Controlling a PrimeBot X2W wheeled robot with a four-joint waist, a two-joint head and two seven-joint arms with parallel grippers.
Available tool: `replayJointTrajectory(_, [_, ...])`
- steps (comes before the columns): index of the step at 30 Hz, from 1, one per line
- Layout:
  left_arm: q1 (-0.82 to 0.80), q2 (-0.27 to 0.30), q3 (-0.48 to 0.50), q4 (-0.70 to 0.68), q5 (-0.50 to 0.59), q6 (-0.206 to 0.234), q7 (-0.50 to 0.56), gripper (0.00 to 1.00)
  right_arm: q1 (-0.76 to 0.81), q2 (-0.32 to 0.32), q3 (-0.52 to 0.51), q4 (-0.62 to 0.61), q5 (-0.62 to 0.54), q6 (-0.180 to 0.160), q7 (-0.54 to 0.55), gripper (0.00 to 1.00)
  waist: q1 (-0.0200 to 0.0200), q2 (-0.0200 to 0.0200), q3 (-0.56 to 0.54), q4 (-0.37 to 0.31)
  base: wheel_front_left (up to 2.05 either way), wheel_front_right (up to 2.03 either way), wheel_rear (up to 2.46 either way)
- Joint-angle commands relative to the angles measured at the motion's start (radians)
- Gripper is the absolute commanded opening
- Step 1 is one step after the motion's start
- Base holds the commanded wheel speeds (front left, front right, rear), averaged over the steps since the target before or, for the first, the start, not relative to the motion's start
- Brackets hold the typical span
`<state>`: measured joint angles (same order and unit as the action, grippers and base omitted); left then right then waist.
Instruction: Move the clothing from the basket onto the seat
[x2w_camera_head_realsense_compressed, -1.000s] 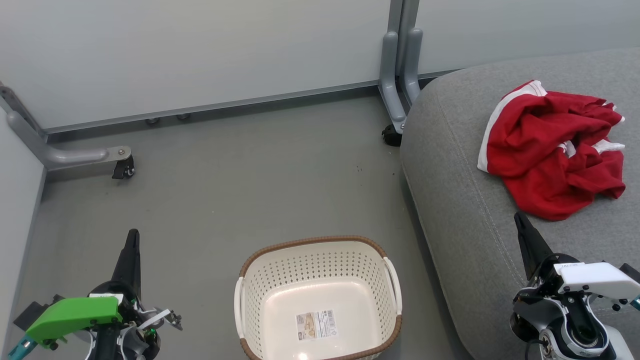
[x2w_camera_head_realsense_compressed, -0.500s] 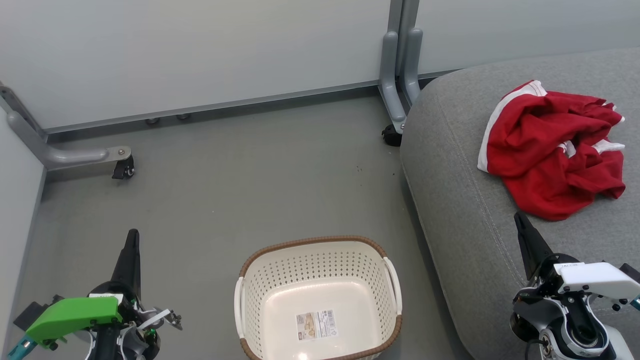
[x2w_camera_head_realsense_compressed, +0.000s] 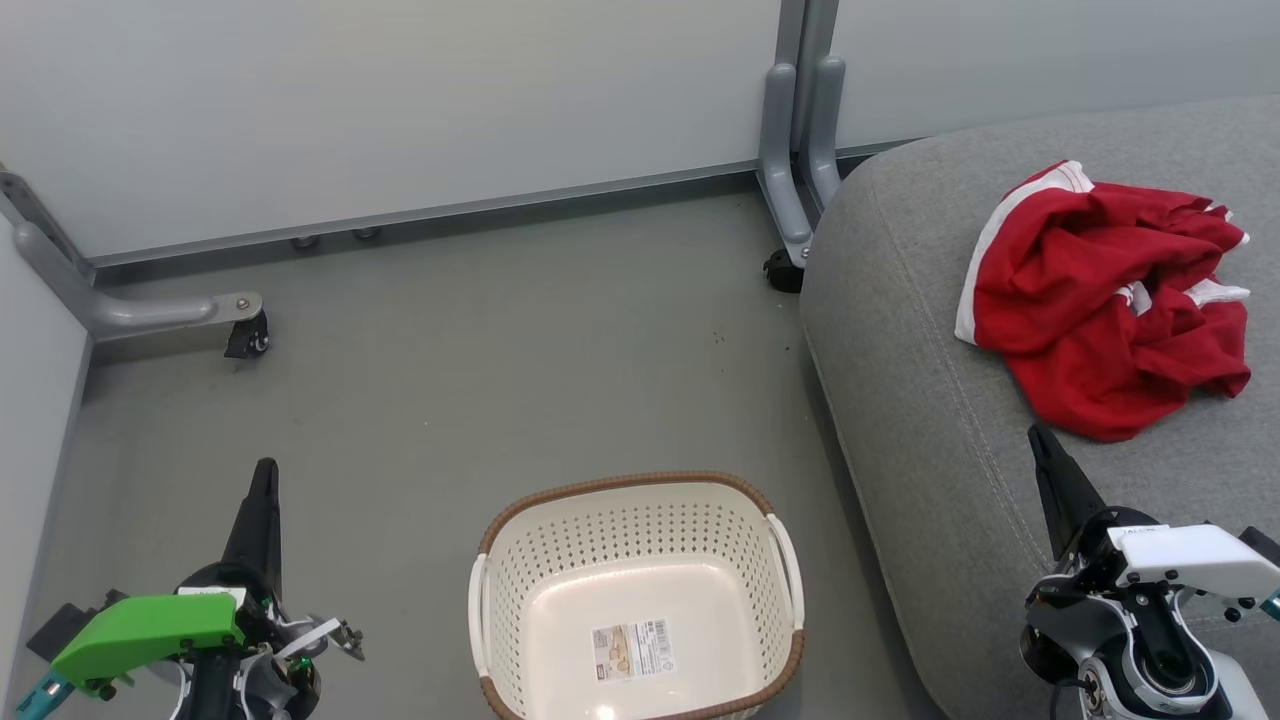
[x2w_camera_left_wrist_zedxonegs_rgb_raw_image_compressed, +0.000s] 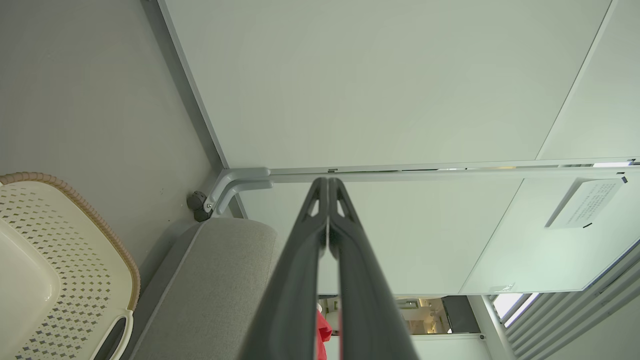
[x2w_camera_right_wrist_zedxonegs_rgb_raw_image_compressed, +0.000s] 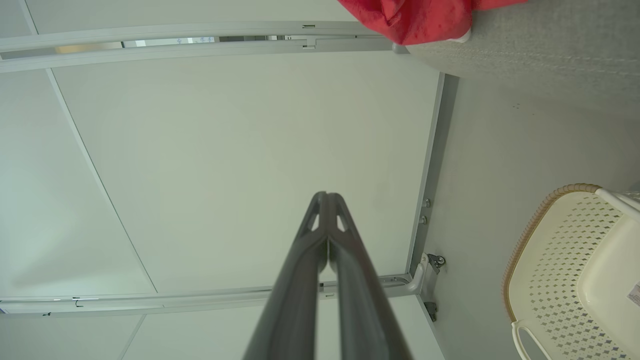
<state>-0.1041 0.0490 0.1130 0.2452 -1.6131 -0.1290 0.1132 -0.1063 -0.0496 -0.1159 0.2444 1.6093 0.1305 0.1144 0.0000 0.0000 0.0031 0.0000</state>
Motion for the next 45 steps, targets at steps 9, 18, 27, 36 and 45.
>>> replayJointTrajectory(9, [-0.010,0.005,0.003,-0.001,0.000,-0.003,0.004,0.00,-0.005,-0.001,-0.001,0.002,0.006,0.000,0.004,0.00,0.0000,0.0000,0.000,0.000,0.00,0.00,0.00])
replayJointTrajectory(18, [-0.010,0.004,0.003,-0.001,0.000,-0.003,0.004,0.00,-0.005,-0.001,-0.001,0.002,0.006,0.000,0.004,0.00,0.0000,0.0000,0.000,0.000,0.00,0.00,0.00])
replayJointTrajectory(27, [-0.010,0.004,0.003,-0.001,0.000,-0.003,0.005,0.00,-0.005,-0.001,-0.001,0.002,0.006,0.000,0.004,0.00,0.0000,0.0000,0.000,0.000,0.00,0.00,0.00])
replayJointTrajectory(36, [-0.010,0.004,0.004,-0.001,0.000,-0.003,0.005,0.00,-0.005,-0.001,0.000,0.002,0.006,0.000,0.003,0.00,0.0000,0.0000,0.000,0.000,0.00,0.00,0.00])
replayJointTrajectory(45, [-0.010,0.004,0.004,-0.001,0.001,-0.003,0.005,0.00,-0.005,-0.001,0.000,0.002,0.006,0.000,0.003,0.00,0.0000,0.0000,0.000,0.000,0.00,0.00,0.00])
